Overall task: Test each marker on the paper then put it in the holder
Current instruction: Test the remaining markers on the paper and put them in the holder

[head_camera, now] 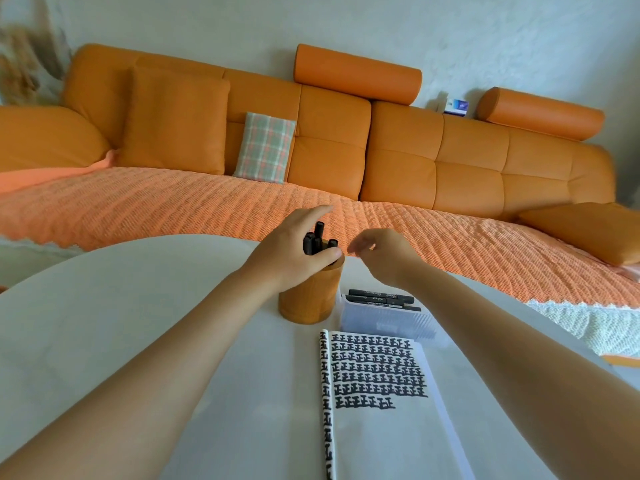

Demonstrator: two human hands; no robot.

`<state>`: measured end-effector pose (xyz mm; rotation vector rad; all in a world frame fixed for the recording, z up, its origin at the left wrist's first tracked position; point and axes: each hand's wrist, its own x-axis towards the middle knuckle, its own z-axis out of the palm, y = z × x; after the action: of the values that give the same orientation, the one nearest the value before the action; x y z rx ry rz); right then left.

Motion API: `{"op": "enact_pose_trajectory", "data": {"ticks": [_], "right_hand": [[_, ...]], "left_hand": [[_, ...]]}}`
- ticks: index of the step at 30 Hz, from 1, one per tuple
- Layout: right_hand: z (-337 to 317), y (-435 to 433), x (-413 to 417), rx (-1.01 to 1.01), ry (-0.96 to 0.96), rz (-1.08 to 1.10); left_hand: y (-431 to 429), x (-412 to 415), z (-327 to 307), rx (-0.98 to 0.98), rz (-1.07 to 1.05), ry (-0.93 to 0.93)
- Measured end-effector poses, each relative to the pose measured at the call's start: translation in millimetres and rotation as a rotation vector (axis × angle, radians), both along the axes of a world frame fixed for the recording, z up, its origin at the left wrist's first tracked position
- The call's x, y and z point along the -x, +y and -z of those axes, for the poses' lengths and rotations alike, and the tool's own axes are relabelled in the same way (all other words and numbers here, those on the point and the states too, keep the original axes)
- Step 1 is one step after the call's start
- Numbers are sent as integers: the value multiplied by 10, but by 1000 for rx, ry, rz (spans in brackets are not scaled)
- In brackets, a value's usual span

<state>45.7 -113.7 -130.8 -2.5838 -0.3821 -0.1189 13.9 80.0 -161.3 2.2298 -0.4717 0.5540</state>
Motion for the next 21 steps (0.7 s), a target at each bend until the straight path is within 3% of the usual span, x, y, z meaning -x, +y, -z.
{"op": "enact_pose_trajectory", "data": {"ticks": [4,10,17,21], "right_hand": [[127,-84,-30,391,175,-129],[300,-43,-115,438,212,-239],[345,-9,-126,497,152,-261],[237,-75,-40,359,31,-229]], "left_hand": [[-63,-56,-48,-197,-32,10],[-55,-148,-48,-109,-73,-67],[-140,-150,14,-153,-44,-110],[-134,-142,-17,-207,-75,-102]]}}
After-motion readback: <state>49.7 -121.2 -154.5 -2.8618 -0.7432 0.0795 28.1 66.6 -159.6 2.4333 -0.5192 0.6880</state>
